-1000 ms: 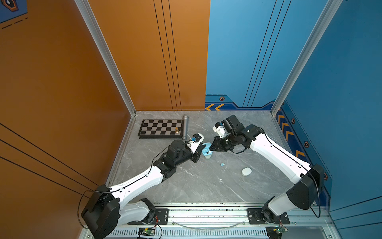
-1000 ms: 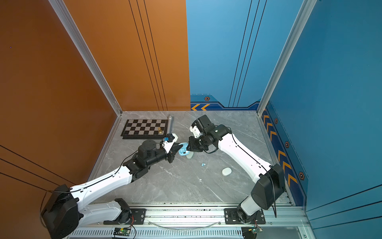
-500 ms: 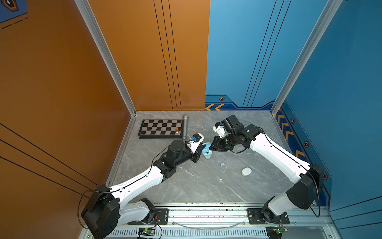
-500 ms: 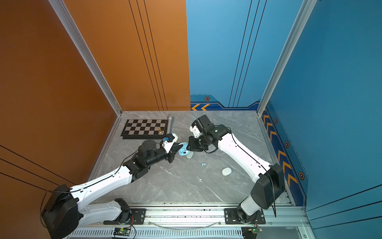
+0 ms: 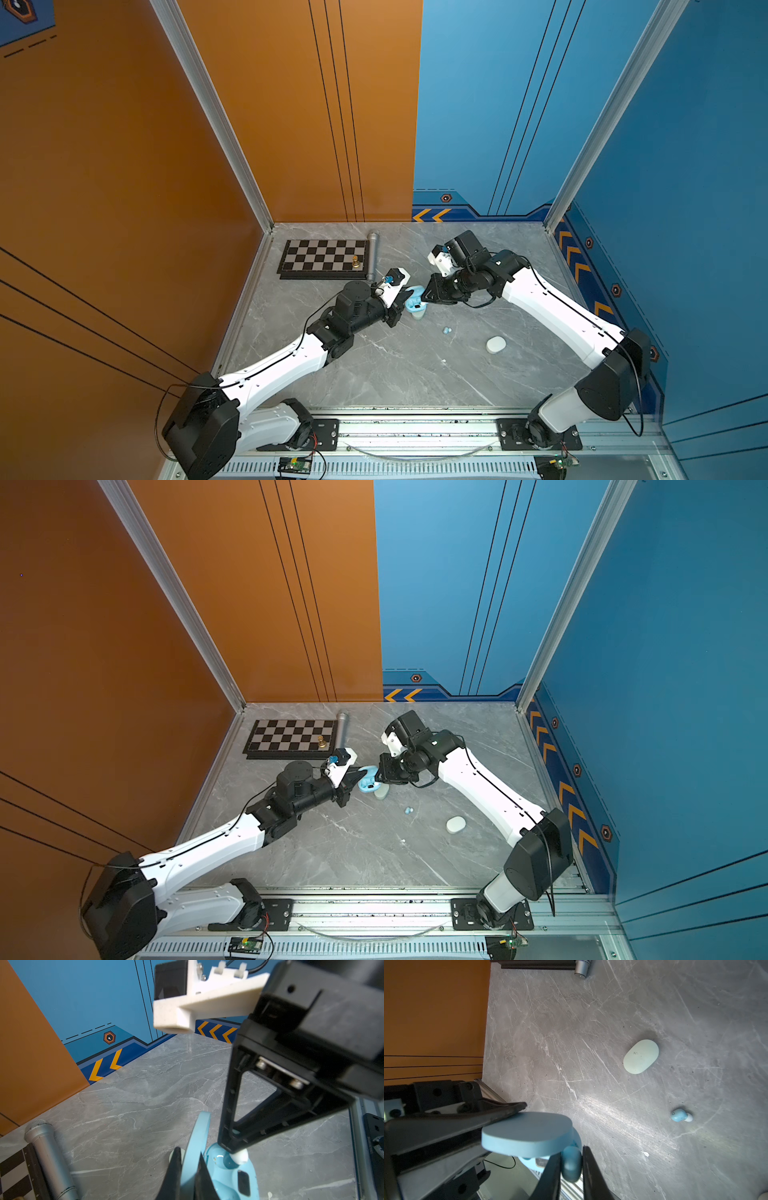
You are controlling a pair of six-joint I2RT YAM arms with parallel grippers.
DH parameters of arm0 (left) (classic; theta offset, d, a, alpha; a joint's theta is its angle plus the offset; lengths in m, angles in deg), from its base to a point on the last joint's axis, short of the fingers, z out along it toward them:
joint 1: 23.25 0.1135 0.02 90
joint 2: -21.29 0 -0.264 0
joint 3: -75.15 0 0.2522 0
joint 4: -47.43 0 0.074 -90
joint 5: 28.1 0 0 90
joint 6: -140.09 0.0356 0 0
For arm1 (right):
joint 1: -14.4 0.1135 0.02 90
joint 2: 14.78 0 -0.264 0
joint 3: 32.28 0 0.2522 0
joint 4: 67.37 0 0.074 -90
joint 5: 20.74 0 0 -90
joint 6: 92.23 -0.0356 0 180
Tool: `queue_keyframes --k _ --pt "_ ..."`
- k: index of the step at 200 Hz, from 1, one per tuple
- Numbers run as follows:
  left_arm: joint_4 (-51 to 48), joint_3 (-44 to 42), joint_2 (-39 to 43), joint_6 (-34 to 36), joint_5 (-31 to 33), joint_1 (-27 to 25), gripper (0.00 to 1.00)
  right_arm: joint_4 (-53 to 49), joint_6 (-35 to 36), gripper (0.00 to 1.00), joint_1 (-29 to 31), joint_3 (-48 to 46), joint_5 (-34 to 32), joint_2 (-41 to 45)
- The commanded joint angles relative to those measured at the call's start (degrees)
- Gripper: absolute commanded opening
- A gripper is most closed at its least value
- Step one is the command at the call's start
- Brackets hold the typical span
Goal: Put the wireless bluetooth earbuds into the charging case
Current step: 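Press the earbud down into a slot of the open case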
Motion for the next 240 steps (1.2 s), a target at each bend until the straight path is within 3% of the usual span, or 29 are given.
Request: queue_keyframes --k 1,97,240 --pt "0.3 1.67 1.69 0.74 -1.1 0.45 0.0 0.05 0.68 0.21 -0.4 1.1 -1.3 -0.4" --pt "0.15 2.06 1.3 0.41 -1.56 0.76 0.0 3.37 -1.47 0.25 0.02 1.28 2.89 -0.03" --pt "-0.15 2.2 1.33 0.4 -2.05 0.97 0.0 3.82 -1.25 0.3 1.13 1.64 1.97 1.03"
